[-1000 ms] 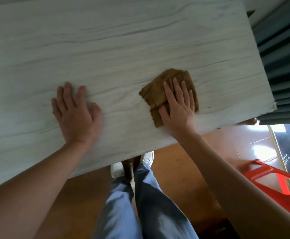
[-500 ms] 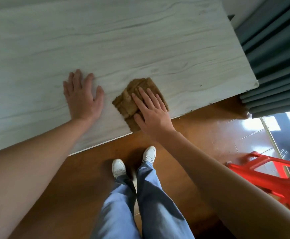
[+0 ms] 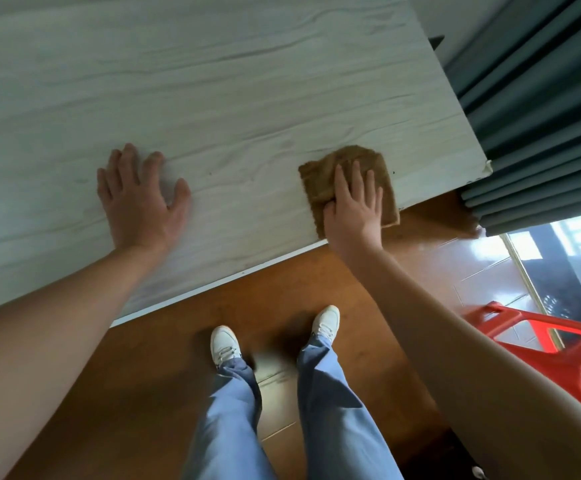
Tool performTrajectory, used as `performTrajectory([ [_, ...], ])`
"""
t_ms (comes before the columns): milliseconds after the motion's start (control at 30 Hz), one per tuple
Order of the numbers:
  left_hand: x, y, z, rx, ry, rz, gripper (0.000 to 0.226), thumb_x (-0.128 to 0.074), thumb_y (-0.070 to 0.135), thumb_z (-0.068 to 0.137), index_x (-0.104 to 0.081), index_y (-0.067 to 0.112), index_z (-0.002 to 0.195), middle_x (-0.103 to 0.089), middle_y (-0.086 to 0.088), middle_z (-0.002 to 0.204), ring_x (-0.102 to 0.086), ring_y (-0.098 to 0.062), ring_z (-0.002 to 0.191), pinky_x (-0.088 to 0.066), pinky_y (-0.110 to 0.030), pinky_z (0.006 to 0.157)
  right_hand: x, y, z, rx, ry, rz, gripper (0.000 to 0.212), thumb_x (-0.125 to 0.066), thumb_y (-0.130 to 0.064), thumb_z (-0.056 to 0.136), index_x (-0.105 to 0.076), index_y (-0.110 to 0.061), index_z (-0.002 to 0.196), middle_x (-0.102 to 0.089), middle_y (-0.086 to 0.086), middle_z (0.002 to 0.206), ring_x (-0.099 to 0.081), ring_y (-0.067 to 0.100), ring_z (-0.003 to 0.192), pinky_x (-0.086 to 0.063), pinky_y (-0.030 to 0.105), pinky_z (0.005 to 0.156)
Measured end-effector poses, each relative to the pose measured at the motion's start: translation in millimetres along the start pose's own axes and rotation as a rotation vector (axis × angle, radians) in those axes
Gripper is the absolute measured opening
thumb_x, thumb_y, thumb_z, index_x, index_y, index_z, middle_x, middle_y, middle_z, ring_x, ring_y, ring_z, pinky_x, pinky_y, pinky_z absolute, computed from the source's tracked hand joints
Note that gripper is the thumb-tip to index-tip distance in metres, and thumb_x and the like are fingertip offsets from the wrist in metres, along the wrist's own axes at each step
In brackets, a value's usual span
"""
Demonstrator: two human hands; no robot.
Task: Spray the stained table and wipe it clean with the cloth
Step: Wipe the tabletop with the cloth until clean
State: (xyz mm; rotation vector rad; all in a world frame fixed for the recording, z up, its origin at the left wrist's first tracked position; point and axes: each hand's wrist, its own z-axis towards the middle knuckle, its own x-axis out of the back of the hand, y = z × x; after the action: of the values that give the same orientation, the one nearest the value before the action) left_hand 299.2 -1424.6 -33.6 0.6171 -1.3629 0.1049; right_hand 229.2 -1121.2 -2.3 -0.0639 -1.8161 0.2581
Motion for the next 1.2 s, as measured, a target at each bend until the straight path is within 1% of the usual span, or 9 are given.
performTrajectory([
  [167,2.7,4.4,-1.3,0.015,-0.016,0.036,0.061,-0.043,0.050,0.092,-0.049,0.017,0.143,-0.031,-0.020,0.163,-0.022,-0.038,0.154,-0.012,-0.055,0.127,-17.3,-34.0,-24.3,0.385,-0.038,-0.002,0.061,-0.035,-0.028,0.103,-0.019,-0.020,0.162,-0.007,0.007,0.170,0.006,0.031,0.157,0.004,0.050,0.127],
  [300,6.1,24.7,-3.8,0.069,-0.014,0.034,0.063,-0.040,0.046,0.089,-0.046,0.014,0.143,-0.031,-0.022,0.162,-0.023,-0.040,0.153,-0.014,-0.058,0.126,-10.3,-4.5,-9.3,0.505,-0.058,0.009,0.060,-0.035,-0.039,0.104,-0.020,-0.027,0.162,-0.012,-0.001,0.170,0.002,0.021,0.157,0.007,0.039,0.127],
  [367,3.4,46.6,-6.7,0.061,-0.005,0.056,0.065,-0.039,0.044,0.090,-0.044,0.011,0.145,-0.031,-0.024,0.162,-0.025,-0.042,0.152,-0.015,-0.060,0.124,-2.6,21.3,2.7,0.497,-0.041,0.020,0.061,-0.036,-0.040,0.104,-0.021,-0.027,0.161,-0.014,-0.001,0.170,0.000,0.020,0.157,0.006,0.037,0.127],
  [600,-44.0,160.8,-9.1,-0.259,-0.116,0.107,0.064,-0.036,0.042,0.095,-0.046,0.009,0.148,-0.033,-0.022,0.163,-0.028,-0.043,0.152,-0.014,-0.060,0.124,36.6,133.6,55.2,0.335,-0.010,-0.026,0.063,-0.035,-0.039,0.104,-0.016,-0.027,0.162,-0.009,-0.001,0.170,0.000,0.019,0.157,0.004,0.037,0.127],
  [700,-64.3,181.6,-10.1,-0.306,-0.115,0.125,0.061,-0.040,0.038,0.094,-0.049,0.007,0.145,-0.038,-0.024,0.160,-0.032,-0.043,0.150,-0.018,-0.059,0.123,59.2,193.3,82.2,0.247,-0.003,-0.054,0.063,-0.034,-0.041,0.104,-0.012,-0.030,0.162,-0.006,-0.003,0.171,0.001,0.017,0.157,0.007,0.036,0.124],
  [800,-68.2,181.7,-10.7,-0.309,-0.079,0.091,0.060,-0.043,0.038,0.093,-0.051,0.008,0.144,-0.039,-0.022,0.159,-0.033,-0.041,0.149,-0.018,-0.055,0.123,76.8,239.2,104.8,0.206,0.023,-0.109,0.061,-0.030,-0.042,0.104,-0.016,-0.027,0.162,-0.012,0.001,0.170,-0.004,0.021,0.157,0.002,0.043,0.127],
  [933,-64.4,182.1,-8.6,-0.279,-0.091,0.084,0.062,-0.042,0.042,0.092,-0.051,0.011,0.145,-0.037,-0.020,0.160,-0.031,-0.039,0.150,-0.015,-0.052,0.124,73.3,222.5,105.2,0.197,0.053,-0.050,0.060,-0.030,-0.034,0.104,-0.022,-0.018,0.161,-0.017,0.010,0.169,-0.007,0.031,0.157,-0.004,0.049,0.127],
  [1067,-60.9,183.0,-8.5,-0.260,-0.113,0.099,0.063,-0.041,0.042,0.090,-0.050,0.012,0.145,-0.037,-0.018,0.160,-0.029,-0.038,0.151,-0.013,-0.050,0.125,51.0,166.1,78.8,0.337,0.041,0.009,0.058,-0.035,-0.028,0.105,-0.025,-0.013,0.160,-0.016,0.011,0.169,-0.003,0.033,0.157,-0.002,0.049,0.127],
  [1200,-60.8,185.0,-9.1,-0.238,-0.124,0.086,0.063,-0.040,0.042,0.090,-0.051,0.012,0.144,-0.037,-0.017,0.160,-0.028,-0.037,0.151,-0.009,-0.044,0.126,33.9,131.6,59.8,0.392,0.021,0.054,0.060,-0.041,-0.027,0.102,-0.027,-0.017,0.160,-0.018,0.008,0.169,-0.002,0.030,0.157,0.006,0.041,0.127],
])
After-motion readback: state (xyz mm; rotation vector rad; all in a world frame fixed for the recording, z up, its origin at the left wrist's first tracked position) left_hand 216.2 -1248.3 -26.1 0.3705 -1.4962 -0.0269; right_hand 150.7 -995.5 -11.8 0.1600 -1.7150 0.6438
